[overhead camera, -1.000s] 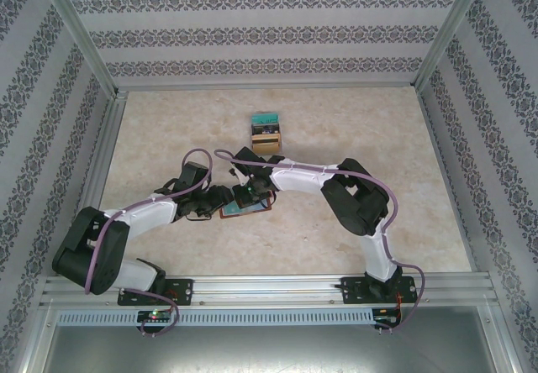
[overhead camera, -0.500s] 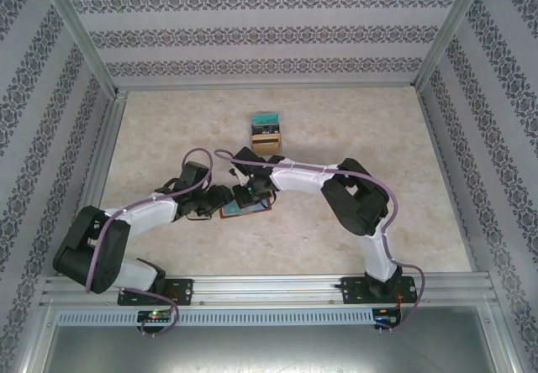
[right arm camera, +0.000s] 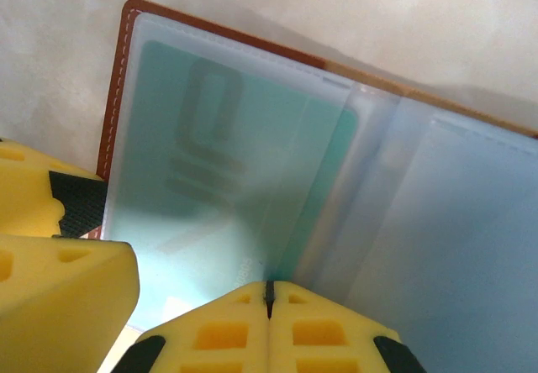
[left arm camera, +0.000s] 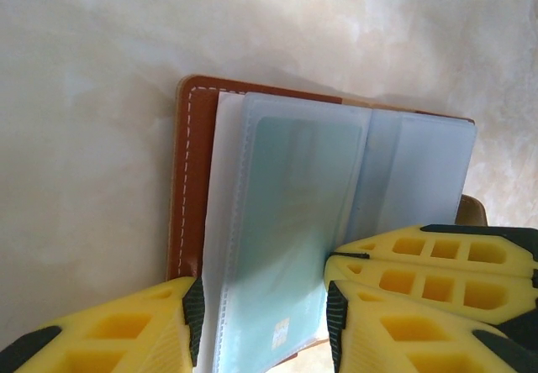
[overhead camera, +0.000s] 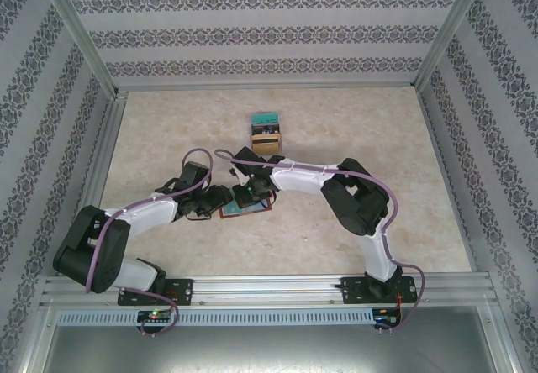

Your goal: Take the credit cards out of the card holder

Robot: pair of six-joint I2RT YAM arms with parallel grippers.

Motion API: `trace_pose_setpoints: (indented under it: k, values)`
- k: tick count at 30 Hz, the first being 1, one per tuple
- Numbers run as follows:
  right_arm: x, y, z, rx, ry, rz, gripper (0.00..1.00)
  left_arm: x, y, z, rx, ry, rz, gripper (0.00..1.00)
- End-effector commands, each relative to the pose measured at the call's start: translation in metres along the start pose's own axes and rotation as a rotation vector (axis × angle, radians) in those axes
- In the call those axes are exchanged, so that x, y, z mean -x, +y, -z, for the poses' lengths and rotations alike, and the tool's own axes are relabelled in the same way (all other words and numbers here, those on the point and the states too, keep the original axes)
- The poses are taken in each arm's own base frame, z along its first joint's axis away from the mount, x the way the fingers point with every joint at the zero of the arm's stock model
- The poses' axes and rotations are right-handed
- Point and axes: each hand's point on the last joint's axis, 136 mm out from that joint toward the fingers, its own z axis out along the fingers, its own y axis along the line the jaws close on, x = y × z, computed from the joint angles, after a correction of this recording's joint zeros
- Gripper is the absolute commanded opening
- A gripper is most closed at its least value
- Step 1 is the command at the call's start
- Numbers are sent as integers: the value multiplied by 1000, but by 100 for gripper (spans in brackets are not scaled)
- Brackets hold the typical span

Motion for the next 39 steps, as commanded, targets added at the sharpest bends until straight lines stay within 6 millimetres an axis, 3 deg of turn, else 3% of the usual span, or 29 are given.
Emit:
trace_pose_setpoints:
  k: [1, 13, 19, 28, 39]
  values:
    - [-21, -19, -13, -43, 77, -36, 0, 8, -14, 0, -54, -9, -19, 45]
    - [-18, -18, -11, -30, 60, -42, 2, 14, -48, 12, -208, -32, -62, 42]
    - [2, -11, 12, 2, -46, -40, 7, 15, -60, 15, -255, -29, -74, 42]
    - [20, -24, 49, 49, -201, -131, 10, 16, -78, 10, -296, -8, -97, 42]
    - [12, -39, 54, 58, -206, -183, 11, 12, -98, -3, -307, 28, -128, 41]
